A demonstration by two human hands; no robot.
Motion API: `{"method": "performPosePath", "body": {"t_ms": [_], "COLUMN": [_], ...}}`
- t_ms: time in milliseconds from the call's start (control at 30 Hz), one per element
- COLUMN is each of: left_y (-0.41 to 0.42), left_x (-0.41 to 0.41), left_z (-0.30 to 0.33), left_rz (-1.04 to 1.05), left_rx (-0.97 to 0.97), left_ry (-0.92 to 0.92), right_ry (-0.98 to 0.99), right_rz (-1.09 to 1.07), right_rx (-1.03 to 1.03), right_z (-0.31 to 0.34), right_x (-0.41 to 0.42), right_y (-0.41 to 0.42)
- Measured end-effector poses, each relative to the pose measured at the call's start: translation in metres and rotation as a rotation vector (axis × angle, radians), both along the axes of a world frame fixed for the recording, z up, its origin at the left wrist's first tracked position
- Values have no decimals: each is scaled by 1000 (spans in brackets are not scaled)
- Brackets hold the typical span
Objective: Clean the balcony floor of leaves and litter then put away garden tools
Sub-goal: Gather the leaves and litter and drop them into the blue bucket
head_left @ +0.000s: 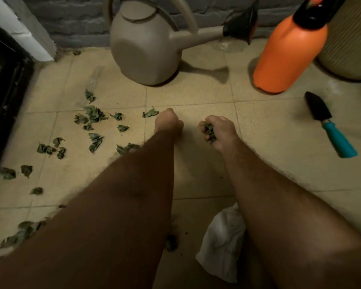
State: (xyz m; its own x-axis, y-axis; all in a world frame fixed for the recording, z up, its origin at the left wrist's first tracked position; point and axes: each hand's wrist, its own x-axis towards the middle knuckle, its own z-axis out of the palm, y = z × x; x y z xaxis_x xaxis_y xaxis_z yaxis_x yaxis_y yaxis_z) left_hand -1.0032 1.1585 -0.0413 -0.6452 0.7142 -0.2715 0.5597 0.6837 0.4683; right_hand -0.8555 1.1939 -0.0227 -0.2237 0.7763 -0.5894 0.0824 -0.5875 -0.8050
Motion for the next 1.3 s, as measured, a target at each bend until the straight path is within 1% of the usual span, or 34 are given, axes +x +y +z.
{"method": "performPosePath", "body": {"t_ms": [33, 67, 133, 167, 200, 300, 367, 467, 500, 533, 600, 733, 867, 933, 1000, 1100, 1167, 1300], "left_y": [-5, -9, -14, -16, -18, -22, -21, -16, -15, -14, -13, -9, -15, -23, -36, -58, -72, -92], "left_x": [5, 8, 17, 23, 28, 39, 45, 51, 53, 56, 59, 65, 67, 71, 77, 88, 92, 88], "left_z": [-2, -4, -1, 4, 8, 13, 18, 27, 32, 36, 40, 56, 82, 90, 95, 115, 137, 209], "left_rz": [99, 232, 523, 613, 678, 787, 798, 770, 755, 732, 701, 719, 807, 862, 924, 981, 1004, 1024], "left_rx": [92, 221, 493, 578, 632, 709, 728, 769, 786, 792, 780, 794, 890, 895, 886, 865, 840, 750], "left_ry": [-117, -311, -853, -1057, -1177, -1341, -1378, -1390, -1422, -1456, -1469, -1462, -1496, -1497, -1536, -1616, -1629, -1637], "right_ry": [30, 59, 128, 166, 207, 296, 314, 267, 249, 237, 238, 257, 312, 342, 336, 283, 258, 255], "right_rz": [-13, -30, -73, -100, -129, -227, -271, -298, -297, -298, -305, -340, -404, -447, -458, -430, -414, -397], "right_rx": [2, 0, -23, -44, -68, -110, -128, -148, -145, -136, -104, -37, -61, -85, -112, -144, -164, -206], "right_z": [2, 3, 5, 7, 7, 9, 11, 16, 19, 23, 30, 45, 64, 73, 83, 107, 130, 205], "right_x": [3, 6, 9, 11, 12, 13, 15, 18, 20, 21, 24, 33, 42, 41, 36, 34, 32, 22], "right_y": [0, 1, 3, 4, 5, 9, 12, 12, 13, 13, 13, 17, 0, -15, -34, -65, -81, -96]}}
